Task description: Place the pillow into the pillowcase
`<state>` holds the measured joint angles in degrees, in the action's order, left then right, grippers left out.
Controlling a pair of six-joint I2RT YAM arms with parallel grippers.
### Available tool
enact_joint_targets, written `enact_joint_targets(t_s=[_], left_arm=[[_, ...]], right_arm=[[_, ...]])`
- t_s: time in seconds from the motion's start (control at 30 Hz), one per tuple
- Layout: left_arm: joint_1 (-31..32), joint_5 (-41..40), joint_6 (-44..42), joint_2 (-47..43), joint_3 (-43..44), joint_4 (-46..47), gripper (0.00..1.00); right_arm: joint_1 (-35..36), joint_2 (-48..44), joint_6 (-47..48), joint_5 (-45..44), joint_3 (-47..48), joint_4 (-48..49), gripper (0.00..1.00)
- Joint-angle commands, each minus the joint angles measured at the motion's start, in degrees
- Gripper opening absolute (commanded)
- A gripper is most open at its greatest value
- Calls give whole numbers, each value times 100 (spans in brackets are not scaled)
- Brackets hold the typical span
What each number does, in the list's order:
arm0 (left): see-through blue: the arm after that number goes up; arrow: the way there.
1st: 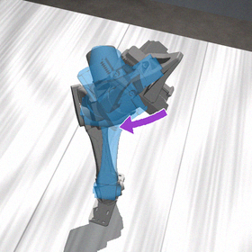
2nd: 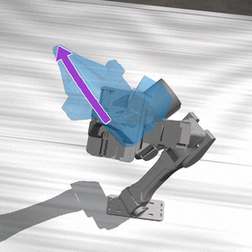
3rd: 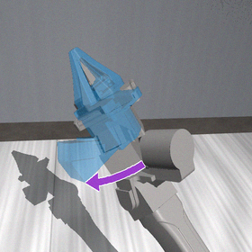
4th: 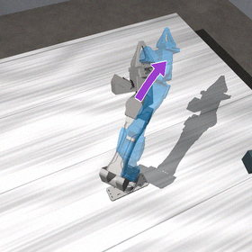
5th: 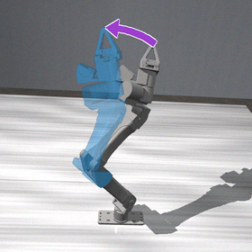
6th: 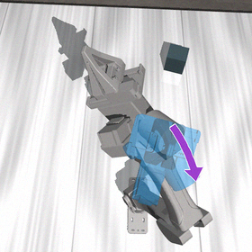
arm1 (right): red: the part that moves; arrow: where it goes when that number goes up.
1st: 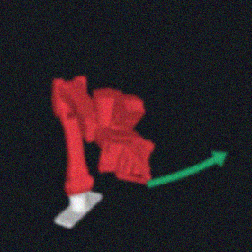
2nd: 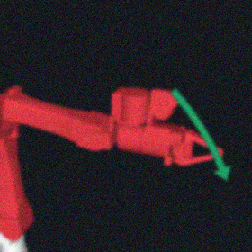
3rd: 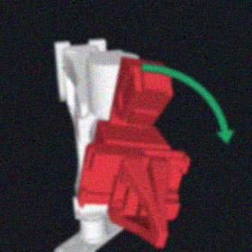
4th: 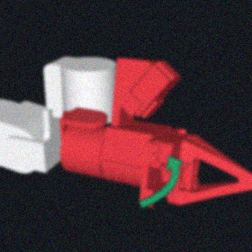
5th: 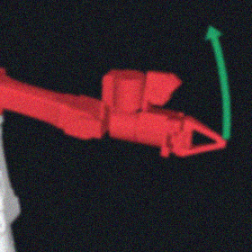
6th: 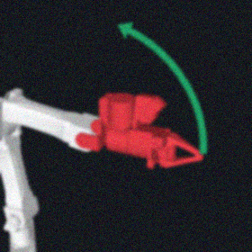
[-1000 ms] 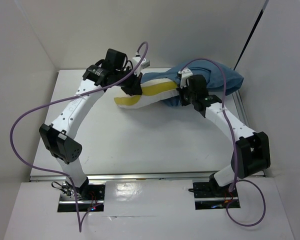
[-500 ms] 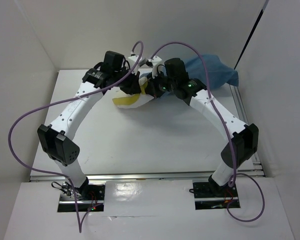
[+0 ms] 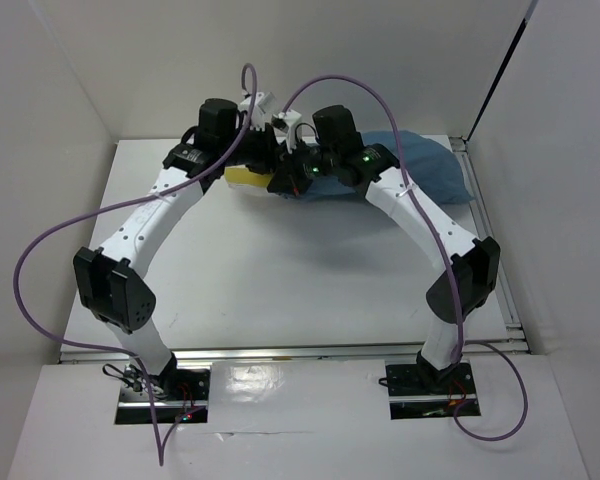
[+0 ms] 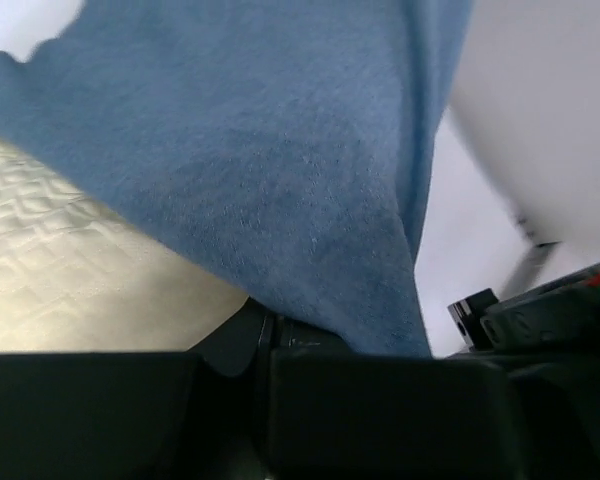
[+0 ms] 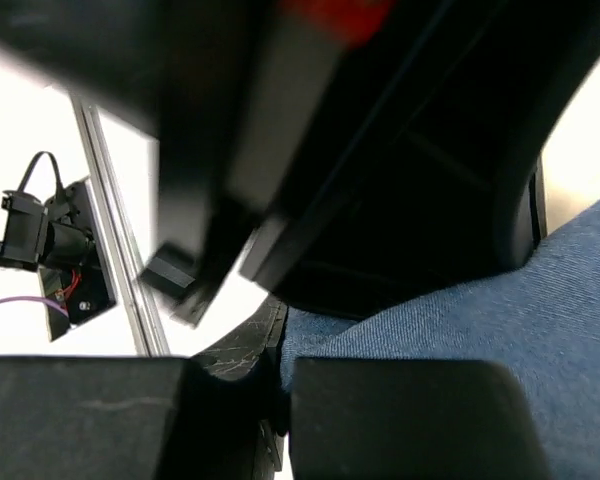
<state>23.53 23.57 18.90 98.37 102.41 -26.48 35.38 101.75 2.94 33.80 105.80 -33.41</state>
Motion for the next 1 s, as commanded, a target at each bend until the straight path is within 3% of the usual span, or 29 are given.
enact_joint_targets(t_s=[0.0, 0.3, 0.6, 0.97], left_arm=[[-93, 1429, 1290, 7, -431, 1416, 0], [-94, 2231, 2750, 129, -1662, 2533, 0], [-94, 2872, 3998, 666, -1927, 3772, 0], [64, 2925, 4561, 798, -2348, 4458, 0]], right_arm=[[321, -68, -39, 689, 494, 651, 0], [321, -68, -224, 408, 660, 1169, 0], [724, 46, -487, 566, 969, 1336, 0], [1182, 844, -549, 689, 1828, 1732, 0]])
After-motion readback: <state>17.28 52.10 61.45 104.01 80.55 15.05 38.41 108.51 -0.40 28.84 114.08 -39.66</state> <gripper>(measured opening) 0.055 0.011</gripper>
